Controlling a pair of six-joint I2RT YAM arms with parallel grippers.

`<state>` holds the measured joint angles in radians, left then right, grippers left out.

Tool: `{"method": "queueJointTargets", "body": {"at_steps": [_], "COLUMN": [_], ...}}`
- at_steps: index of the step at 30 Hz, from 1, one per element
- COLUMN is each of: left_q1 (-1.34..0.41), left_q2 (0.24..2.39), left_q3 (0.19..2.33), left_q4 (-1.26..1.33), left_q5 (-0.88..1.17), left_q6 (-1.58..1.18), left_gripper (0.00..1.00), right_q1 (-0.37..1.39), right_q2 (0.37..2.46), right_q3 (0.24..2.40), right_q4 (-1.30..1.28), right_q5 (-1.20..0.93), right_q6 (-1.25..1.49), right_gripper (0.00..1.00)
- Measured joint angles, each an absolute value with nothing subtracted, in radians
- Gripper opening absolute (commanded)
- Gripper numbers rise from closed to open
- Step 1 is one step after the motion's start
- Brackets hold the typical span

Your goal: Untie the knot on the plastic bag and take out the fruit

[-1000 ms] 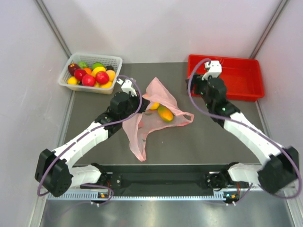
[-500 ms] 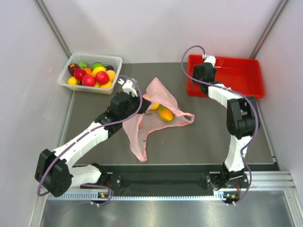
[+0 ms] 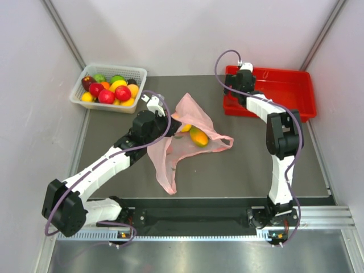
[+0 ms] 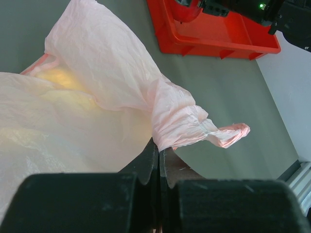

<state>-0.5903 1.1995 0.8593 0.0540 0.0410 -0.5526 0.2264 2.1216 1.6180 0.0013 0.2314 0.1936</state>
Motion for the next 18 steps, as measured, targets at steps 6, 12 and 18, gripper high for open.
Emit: {"method": "queueJointTargets", "body": {"at_steps": [6, 12, 18], "left_q1": [-0.590, -0.590, -0.590], "left_q2": [1.200, 1.199, 1.200], "left_q3": [0.854, 0.847, 0.842], "left_q4": [0.054, 0.062, 0.088], "left_q5": [0.041, 0.054, 0.068], "left_q6": [-0.555, -0.564, -0.578], "left_gripper": [0.00, 0.00, 0.00], "right_q1": [0.226, 0.226, 0.323], "right_q2": [2.035, 1.664, 1.135], "right_q3": [1.528, 1.264, 0.972], "right_q4": [-0.017, -0.014, 0.021], "right_q5": [0.194, 0.136, 0.063], "right_q6": [0.191, 0.206, 0.201], "right_gripper": [1.00, 1.00, 1.00]}}
